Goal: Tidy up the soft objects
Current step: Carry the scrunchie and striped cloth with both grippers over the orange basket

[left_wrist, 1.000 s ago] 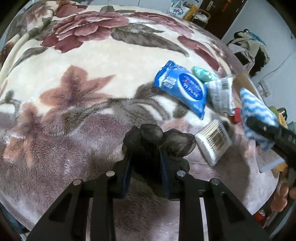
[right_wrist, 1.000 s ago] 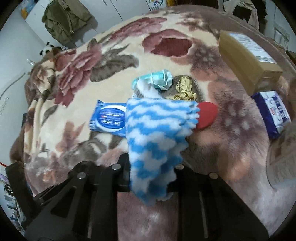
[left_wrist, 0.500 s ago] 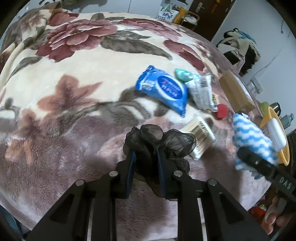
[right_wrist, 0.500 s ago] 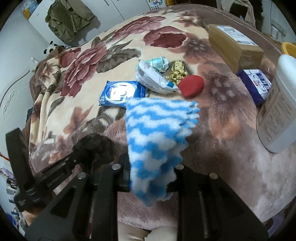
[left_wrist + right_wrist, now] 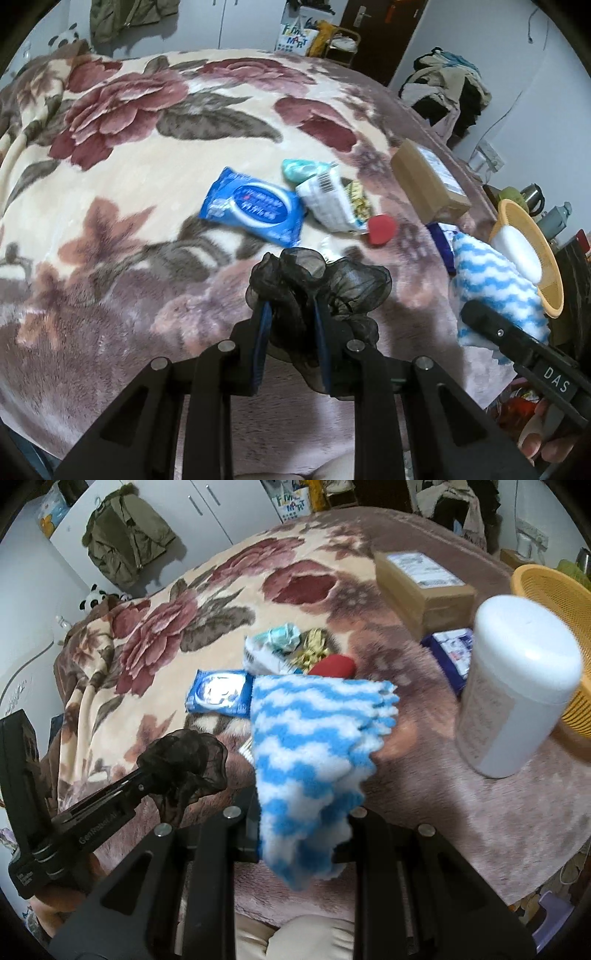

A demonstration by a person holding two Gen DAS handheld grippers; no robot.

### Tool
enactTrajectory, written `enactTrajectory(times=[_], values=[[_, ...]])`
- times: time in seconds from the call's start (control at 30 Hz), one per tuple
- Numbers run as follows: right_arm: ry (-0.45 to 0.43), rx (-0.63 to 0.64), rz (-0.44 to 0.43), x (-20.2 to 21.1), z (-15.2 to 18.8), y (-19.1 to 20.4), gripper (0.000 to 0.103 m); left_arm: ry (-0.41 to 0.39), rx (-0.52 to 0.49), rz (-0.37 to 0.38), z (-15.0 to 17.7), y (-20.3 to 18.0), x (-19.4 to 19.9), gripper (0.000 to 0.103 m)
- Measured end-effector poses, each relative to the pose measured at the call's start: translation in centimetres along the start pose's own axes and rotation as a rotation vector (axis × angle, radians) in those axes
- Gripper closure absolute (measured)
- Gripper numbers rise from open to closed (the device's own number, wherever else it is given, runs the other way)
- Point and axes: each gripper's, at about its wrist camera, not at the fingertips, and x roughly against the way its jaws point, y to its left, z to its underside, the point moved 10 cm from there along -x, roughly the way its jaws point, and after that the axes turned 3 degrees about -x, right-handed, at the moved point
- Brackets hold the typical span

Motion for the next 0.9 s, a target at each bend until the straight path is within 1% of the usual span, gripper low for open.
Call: enactTrajectory(times=[0.23, 0.37, 0.6, 0.9], values=[[-0.048, -0.008, -0.001, 2.4, -1.4, -0.8, 0.080, -0.035, -0.040, 0.024, -1.7, -3.5, 1.4, 0.080], [-0.071, -0.009, 0.000, 3.5, -2.2, -1.3, 0.080, -0.041, -0.055, 0.039, -2.4, -5.2, 1.9, 0.080], [-0.087, -0.022, 0.015, 4.8, -3.4, -2.4, 0.080, -0.052, -0.071, 0.068, -3.8, -8.1, 2.7, 0.080], [-0.147, -0.040, 0.033, 7.4, -5.9, -4.6, 0.080, -0.091, -0.129, 0.108, -6.7, -13.2, 3.8, 0.080]])
